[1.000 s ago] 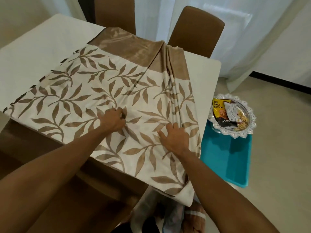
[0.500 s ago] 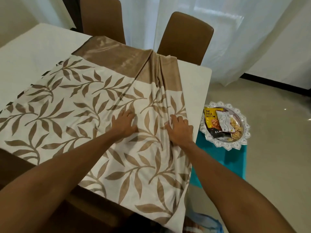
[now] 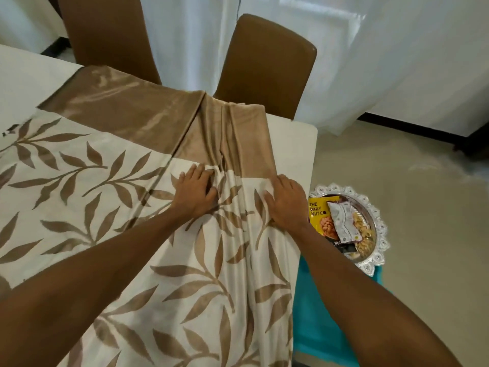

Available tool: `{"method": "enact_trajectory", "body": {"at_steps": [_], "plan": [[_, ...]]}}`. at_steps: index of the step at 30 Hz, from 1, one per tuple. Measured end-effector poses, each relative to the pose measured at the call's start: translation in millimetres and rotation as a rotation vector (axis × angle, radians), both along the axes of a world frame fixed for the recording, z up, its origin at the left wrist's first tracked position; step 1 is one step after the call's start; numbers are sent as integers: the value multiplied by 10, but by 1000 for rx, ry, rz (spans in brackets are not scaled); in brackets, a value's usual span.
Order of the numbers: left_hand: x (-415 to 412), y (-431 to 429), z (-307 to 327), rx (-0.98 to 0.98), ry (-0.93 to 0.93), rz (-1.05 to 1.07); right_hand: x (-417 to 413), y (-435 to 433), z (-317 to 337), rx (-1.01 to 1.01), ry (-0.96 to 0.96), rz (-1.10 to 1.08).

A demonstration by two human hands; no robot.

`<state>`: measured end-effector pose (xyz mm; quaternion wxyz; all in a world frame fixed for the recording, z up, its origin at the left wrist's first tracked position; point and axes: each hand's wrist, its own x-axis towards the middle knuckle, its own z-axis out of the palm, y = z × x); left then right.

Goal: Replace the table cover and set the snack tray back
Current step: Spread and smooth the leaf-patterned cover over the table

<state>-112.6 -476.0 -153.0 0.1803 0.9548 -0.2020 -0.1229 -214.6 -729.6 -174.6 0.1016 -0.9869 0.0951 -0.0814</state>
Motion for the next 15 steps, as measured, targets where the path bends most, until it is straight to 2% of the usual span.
{"method": "enact_trajectory", "body": {"at_steps": [3,5,8,11,15], "plan": [[133,-168,-25,-10,-29,14,73,-240,57,0,-20,-133],[191,-248,-52,-43,-49,2,208,-194,131,63,-66,-141],[284,-321,-132,-84,-77,10,418,98,180,135,-89,61],[332,-349,-222,-73,-115,22,501,253,37,68,-48,158],[335,-360,-269,-90,-149,49,445,-120,-14,25,-117,-8]]}}
